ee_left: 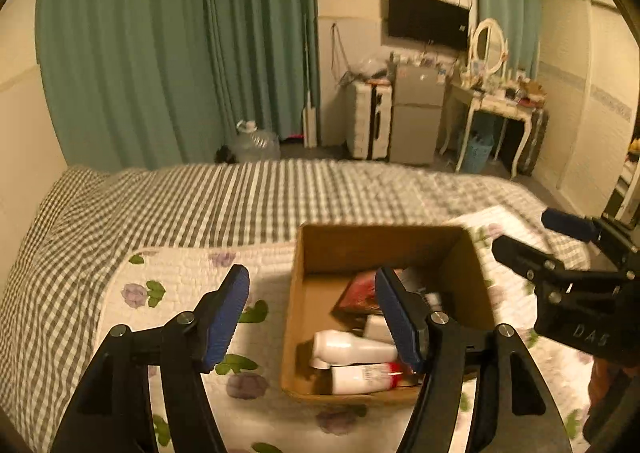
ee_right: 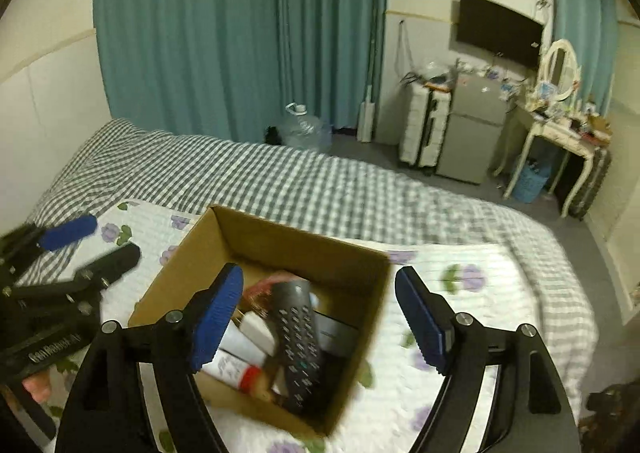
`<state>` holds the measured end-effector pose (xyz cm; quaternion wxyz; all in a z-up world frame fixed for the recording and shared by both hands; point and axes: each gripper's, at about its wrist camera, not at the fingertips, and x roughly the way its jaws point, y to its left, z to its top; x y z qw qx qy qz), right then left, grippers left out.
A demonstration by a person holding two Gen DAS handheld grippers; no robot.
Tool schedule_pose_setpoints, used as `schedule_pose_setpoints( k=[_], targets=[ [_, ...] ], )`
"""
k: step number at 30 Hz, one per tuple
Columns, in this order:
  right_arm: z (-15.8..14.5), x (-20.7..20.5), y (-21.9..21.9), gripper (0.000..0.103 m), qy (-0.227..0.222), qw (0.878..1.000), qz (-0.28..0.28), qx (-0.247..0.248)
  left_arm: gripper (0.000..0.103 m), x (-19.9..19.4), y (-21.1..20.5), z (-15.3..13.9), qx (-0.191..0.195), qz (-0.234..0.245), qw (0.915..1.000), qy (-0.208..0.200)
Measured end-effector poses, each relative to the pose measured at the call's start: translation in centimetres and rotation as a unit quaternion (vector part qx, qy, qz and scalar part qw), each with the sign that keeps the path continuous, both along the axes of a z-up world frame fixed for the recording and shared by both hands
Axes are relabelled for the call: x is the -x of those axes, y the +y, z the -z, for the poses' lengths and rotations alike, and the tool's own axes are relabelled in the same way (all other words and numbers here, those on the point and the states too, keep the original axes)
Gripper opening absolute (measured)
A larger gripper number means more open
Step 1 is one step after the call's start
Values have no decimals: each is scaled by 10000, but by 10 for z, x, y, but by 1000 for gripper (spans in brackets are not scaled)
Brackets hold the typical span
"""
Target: Organize rigid objects
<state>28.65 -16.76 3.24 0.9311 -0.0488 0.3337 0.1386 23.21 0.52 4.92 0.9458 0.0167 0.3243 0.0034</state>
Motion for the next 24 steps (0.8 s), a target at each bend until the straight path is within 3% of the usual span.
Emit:
schedule_pose_setpoints(
  k=[3, 6, 10, 13, 19, 24],
  targets=[
    [-28, 31, -14, 79, -111, 9999, 107, -18, 72, 22, -4, -23, -2, 9, 9998, -208],
    [-51, 62, -23, 89, -287, 9994, 200, -25, 74, 47, -10, -44, -129, -80, 9990, -431],
    [-76, 109, -32, 103, -559, 9976, 398, -74, 75, 82, -14, -65, -17, -49, 9975, -701],
    [-87, 139, -35, 103, -717, 9962, 466, -144, 75, 109, -20, -78, -7, -2, 9951, -987],
    [-91, 182, -43, 103, -885, 9932, 581, -488, 75, 144, -34, -82, -175, 128, 9900, -1392],
    [-76, 217, -48, 103, -1153, 9879, 774, -696, 75, 160, -29, -56, -101, 132, 9882, -1523]
  ],
)
